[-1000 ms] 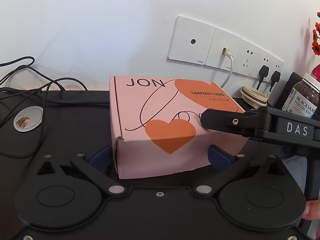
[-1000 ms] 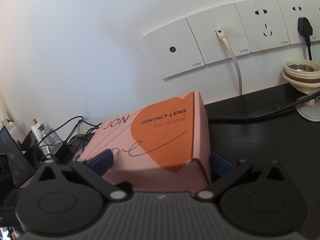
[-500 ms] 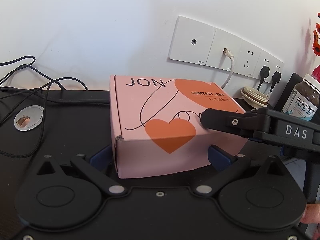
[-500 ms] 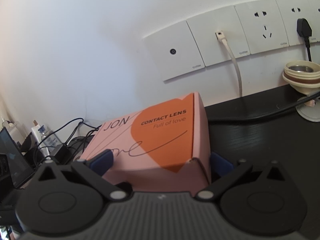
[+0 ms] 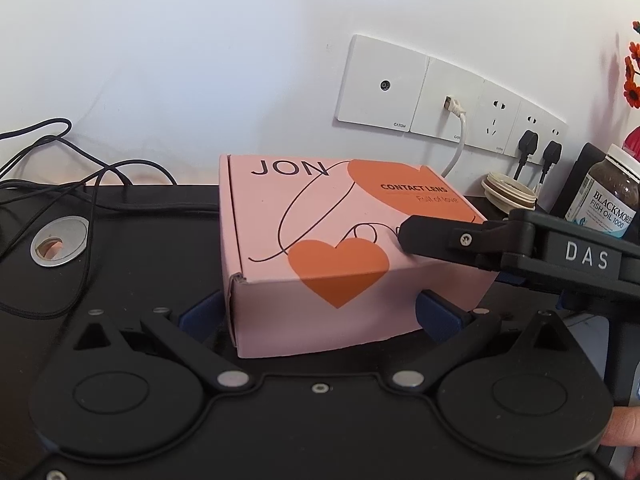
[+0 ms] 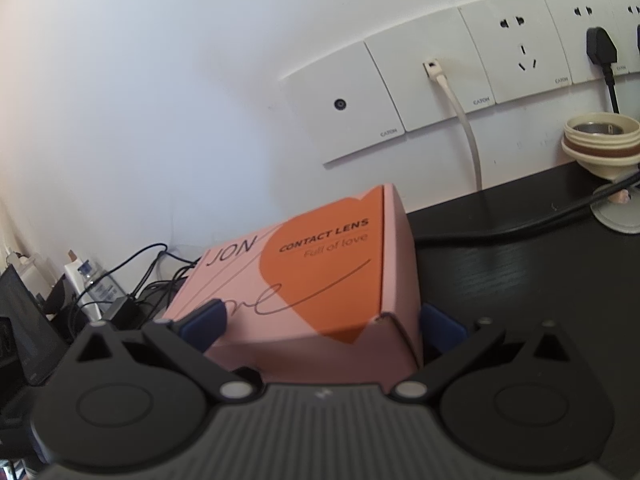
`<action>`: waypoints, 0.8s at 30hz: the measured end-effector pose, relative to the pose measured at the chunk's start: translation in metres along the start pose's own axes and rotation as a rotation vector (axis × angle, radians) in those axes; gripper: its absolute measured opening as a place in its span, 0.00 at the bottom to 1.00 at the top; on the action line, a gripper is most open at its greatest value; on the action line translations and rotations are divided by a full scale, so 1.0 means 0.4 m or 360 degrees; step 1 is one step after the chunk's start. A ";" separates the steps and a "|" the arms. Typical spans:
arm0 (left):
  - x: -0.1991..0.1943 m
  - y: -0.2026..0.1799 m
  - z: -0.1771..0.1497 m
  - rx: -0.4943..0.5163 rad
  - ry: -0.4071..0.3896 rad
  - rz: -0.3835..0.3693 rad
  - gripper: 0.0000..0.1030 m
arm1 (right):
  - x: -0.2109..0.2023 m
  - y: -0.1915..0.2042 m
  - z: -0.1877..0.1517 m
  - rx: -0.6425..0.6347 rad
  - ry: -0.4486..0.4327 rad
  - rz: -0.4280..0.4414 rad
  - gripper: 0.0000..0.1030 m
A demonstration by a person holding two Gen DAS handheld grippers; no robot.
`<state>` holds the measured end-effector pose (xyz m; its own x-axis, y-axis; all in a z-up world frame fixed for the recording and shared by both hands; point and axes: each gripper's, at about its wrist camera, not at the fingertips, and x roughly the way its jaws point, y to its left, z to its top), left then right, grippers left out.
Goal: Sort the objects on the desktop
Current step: 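Keep the right tool tip pressed on the pink box lid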
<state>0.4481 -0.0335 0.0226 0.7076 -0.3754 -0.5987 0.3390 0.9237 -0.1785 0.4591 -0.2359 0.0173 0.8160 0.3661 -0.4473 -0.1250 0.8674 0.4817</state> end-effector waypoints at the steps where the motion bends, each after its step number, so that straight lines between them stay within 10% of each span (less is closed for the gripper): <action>1: 0.000 -0.001 0.000 0.0003 0.0000 0.0003 1.00 | 0.000 0.000 0.000 0.0000 0.0000 0.0001 0.99; 24: 0.005 -0.001 -0.001 0.0014 0.0015 0.0028 1.00 | -0.002 -0.010 -0.002 0.0042 0.0009 0.0021 0.99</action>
<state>0.4491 -0.0345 0.0210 0.7077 -0.3586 -0.6087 0.3324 0.9293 -0.1610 0.4587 -0.2395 0.0151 0.8112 0.3793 -0.4450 -0.1208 0.8533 0.5072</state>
